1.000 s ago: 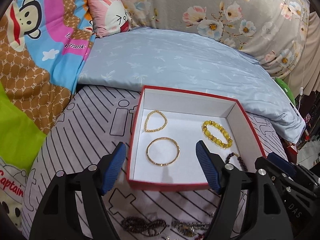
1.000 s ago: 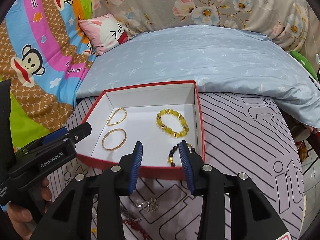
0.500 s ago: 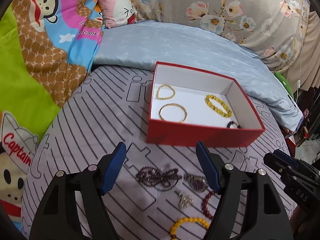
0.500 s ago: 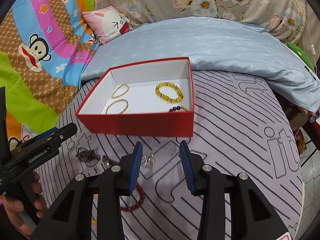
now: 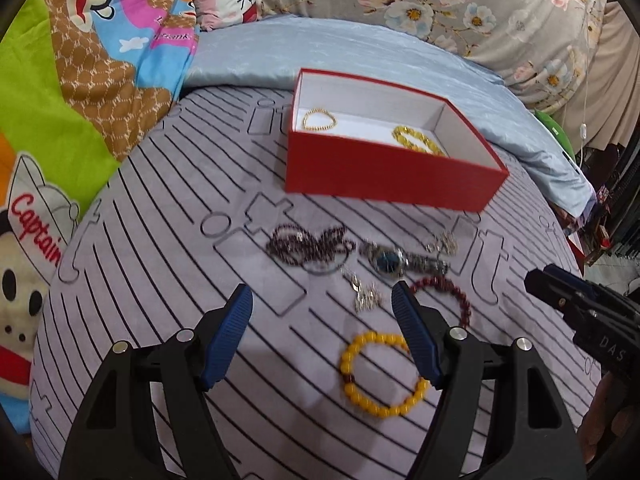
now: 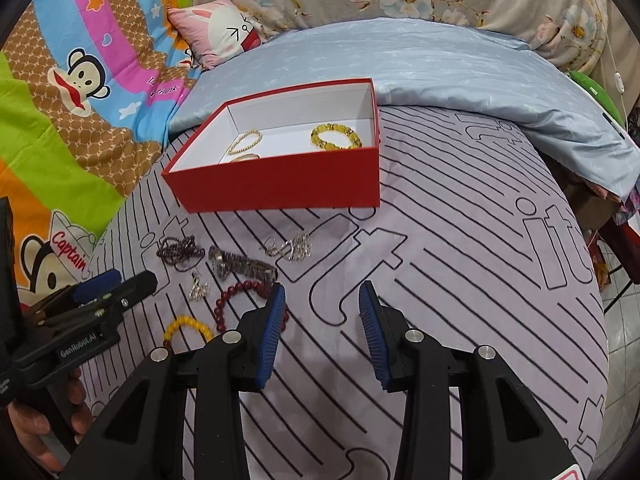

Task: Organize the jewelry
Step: 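Lower the left tool onto the orange bead bracelet and close it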

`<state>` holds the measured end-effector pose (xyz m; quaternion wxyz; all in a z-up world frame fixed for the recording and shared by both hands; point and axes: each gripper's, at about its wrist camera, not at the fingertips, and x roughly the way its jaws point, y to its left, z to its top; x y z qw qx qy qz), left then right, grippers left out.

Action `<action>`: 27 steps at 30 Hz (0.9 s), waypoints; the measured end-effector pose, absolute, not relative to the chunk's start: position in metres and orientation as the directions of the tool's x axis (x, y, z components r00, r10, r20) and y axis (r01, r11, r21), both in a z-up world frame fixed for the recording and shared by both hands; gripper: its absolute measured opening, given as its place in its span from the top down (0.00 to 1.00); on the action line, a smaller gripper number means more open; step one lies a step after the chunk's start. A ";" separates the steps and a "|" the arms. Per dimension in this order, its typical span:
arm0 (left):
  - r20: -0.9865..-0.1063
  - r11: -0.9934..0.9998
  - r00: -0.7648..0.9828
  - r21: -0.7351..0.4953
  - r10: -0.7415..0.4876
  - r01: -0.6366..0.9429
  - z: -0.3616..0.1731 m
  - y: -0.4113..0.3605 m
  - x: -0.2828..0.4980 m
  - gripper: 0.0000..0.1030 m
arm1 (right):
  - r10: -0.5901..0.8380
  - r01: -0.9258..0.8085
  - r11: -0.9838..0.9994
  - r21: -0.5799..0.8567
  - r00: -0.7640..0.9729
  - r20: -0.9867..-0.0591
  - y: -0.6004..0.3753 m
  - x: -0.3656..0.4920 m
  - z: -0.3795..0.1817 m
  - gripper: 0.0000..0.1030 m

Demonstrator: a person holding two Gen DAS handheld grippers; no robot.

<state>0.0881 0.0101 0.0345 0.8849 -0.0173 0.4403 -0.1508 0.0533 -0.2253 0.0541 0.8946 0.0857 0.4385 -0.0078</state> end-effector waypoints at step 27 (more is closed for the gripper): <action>-0.812 0.955 0.544 -0.053 -0.211 0.291 0.001 -0.004 0.059 0.71 | 0.099 0.055 0.986 0.157 0.564 -0.820 -0.210 0.037 0.031 0.63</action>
